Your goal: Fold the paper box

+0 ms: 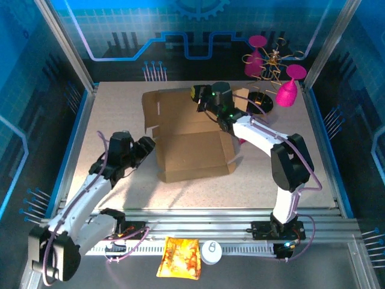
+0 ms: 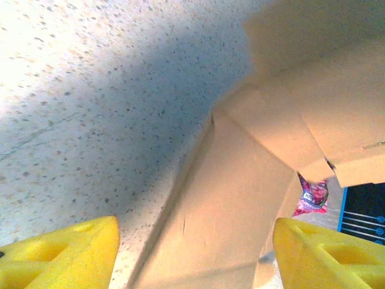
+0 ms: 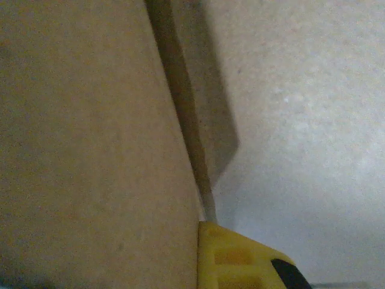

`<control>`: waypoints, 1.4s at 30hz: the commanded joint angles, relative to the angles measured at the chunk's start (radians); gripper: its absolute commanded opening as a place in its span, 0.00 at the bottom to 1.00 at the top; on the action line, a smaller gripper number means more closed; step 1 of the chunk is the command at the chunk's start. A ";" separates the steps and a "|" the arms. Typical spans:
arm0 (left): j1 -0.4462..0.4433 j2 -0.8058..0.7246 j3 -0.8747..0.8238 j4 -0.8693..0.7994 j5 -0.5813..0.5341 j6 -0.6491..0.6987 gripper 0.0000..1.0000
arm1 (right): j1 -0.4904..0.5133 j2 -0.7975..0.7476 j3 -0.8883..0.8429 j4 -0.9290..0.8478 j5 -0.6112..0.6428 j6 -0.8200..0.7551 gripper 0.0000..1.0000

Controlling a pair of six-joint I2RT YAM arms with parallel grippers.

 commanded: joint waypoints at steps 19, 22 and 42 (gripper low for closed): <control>0.273 0.052 0.153 -0.039 0.105 0.120 0.56 | 0.078 0.065 -0.218 0.433 -0.011 -0.147 0.00; 0.273 0.044 0.137 -0.037 0.104 0.116 0.57 | 0.085 0.095 -0.224 0.453 -0.038 -0.152 0.00; 0.307 0.181 0.144 -0.050 0.162 0.355 0.36 | 0.067 0.111 -0.298 0.444 -0.083 -0.188 0.00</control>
